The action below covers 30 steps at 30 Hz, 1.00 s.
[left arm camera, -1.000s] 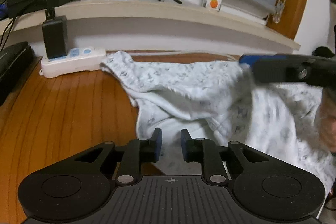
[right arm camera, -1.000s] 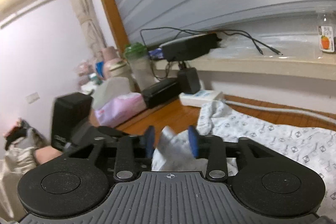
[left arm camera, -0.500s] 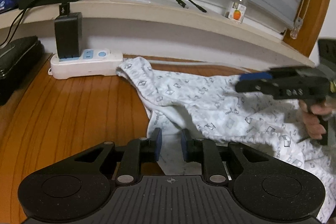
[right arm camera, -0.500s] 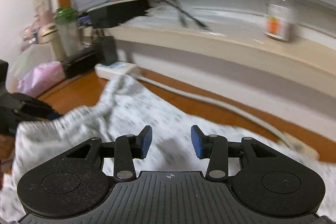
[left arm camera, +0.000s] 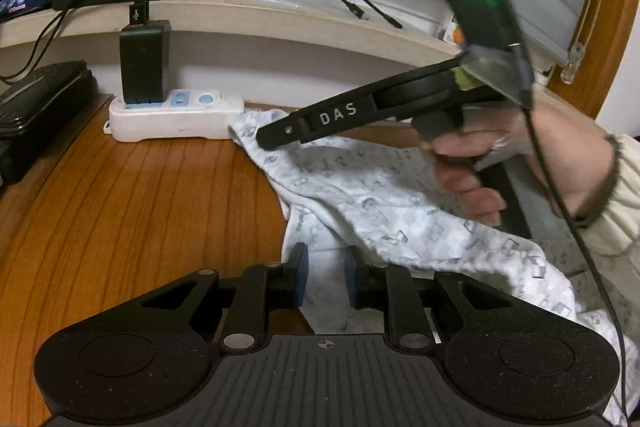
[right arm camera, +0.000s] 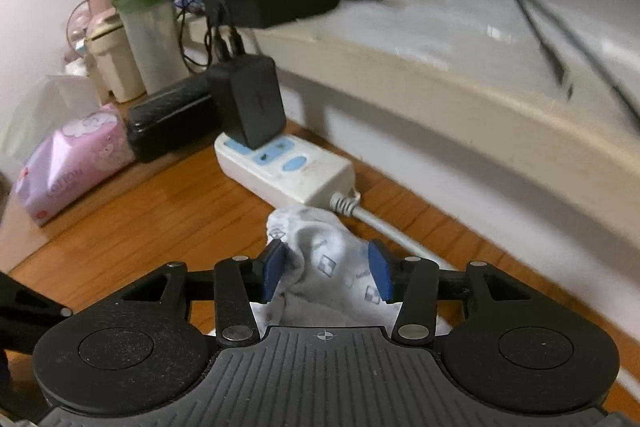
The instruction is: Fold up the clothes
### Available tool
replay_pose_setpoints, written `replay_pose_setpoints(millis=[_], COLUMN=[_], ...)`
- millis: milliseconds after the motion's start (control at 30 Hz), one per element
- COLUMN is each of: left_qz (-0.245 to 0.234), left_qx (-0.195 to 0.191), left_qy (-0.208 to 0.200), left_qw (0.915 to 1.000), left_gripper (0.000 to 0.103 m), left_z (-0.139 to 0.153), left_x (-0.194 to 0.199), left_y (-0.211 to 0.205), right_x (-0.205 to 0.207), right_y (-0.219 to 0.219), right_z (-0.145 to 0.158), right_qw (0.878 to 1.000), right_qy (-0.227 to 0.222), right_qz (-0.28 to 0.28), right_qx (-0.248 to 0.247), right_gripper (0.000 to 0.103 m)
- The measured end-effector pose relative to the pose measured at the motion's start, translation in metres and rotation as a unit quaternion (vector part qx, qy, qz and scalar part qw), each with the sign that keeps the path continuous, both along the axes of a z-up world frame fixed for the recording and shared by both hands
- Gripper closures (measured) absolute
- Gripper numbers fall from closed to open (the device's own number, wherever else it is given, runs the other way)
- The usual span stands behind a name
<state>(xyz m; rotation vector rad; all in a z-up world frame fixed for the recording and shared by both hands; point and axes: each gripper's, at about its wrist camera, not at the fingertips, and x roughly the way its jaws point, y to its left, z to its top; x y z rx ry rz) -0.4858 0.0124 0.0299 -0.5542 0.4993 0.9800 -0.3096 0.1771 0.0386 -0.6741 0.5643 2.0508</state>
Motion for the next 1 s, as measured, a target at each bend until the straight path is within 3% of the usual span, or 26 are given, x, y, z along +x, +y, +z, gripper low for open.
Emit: replay_pose_setpoints(millis=[67,100,133,200,367,400,467,633,700,800,1000], left_qz=[-0.001,-0.001,-0.001,-0.001,0.0,0.001,0.007,0.037,0.044,0.043,0.026], left_qx=[0.002,0.002,0.002,0.004,0.014,0.015,0.017,0.015,0.014,0.02,0.008], left_qy=[0.001,-0.001,-0.002,-0.003,0.008,0.011,0.021,0.043,0.03,0.007,-0.007], left_qw=[1.0,1.0,1.0,1.0,0.9999,0.9998,0.9996,0.9983,0.9985,0.9989,0.9996], left_gripper=[0.082,0.082,0.082,0.082,0.083,0.083,0.083,0.076,0.073,0.06,0.047], left_z=[0.0,-0.001,-0.001,-0.001,-0.002,-0.002,0.0,0.005,0.009,0.018,0.022], left_x=[-0.002,-0.003,-0.004,-0.006,-0.007,-0.007,-0.007,-0.011,-0.018,-0.022,-0.017], left_y=[-0.002,-0.002,-0.003,-0.004,-0.01,-0.01,-0.012,-0.023,-0.033,-0.054,-0.1], right_x=[0.005,0.007,0.01,0.019,0.066,0.074,0.084,0.073,0.067,0.064,0.084], right_y=[-0.001,-0.003,-0.007,-0.018,-0.047,-0.05,-0.044,-0.038,-0.038,-0.048,-0.088], right_z=[-0.002,-0.001,0.002,0.013,0.067,0.078,0.085,0.071,0.068,0.073,0.089], right_qw=[1.0,0.999,0.999,0.997,0.981,0.975,0.976,0.98,0.983,0.984,0.985], right_qy=[0.013,0.024,0.025,0.027,0.063,0.062,0.055,0.008,0.009,0.013,-0.015], right_qz=[0.016,0.033,0.04,0.046,-0.014,-0.036,-0.05,-0.046,-0.039,-0.027,-0.004], right_qx=[0.007,0.008,0.021,0.06,0.182,0.209,0.207,0.195,0.177,0.177,0.172], right_gripper=[0.071,0.093,0.098,0.099,0.101,0.101,0.101,0.1,0.092,0.063,0.062])
